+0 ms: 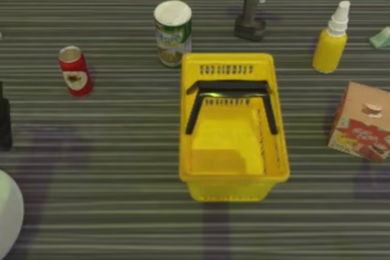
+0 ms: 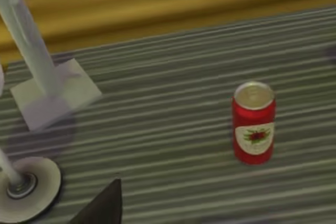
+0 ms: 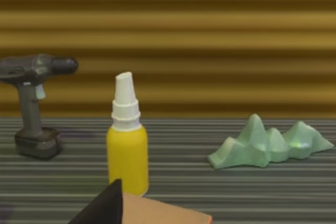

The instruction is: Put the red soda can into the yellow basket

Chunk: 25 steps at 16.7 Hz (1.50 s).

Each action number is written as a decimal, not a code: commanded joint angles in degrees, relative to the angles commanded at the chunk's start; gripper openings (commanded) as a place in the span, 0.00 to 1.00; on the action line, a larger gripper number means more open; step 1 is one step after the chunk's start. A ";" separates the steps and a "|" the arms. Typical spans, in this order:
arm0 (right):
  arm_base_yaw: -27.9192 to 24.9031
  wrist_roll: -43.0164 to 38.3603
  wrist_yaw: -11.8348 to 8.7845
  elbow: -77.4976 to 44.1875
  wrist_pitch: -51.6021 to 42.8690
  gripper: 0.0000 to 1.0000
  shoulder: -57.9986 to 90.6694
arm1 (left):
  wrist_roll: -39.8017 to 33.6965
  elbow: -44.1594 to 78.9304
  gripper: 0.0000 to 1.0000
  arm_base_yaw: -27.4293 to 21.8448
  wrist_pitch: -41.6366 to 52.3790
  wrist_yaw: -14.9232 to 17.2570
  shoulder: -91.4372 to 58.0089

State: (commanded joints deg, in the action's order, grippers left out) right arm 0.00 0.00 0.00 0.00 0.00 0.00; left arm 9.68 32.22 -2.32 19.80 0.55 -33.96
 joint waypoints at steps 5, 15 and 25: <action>0.00 0.00 0.00 0.00 0.00 1.00 0.00 | 8.05 27.92 1.00 -1.43 16.71 0.11 -28.77; 0.00 0.00 0.00 0.00 0.00 1.00 0.00 | 23.67 85.86 1.00 -3.67 50.25 0.19 -86.94; 0.00 0.00 0.00 0.00 0.00 1.00 0.00 | 31.05 114.74 1.00 -4.35 67.12 -0.09 -116.09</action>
State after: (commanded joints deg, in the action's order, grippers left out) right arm 0.00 0.00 0.00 0.00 0.00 0.00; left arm 40.73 146.96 -6.67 86.92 0.46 -150.05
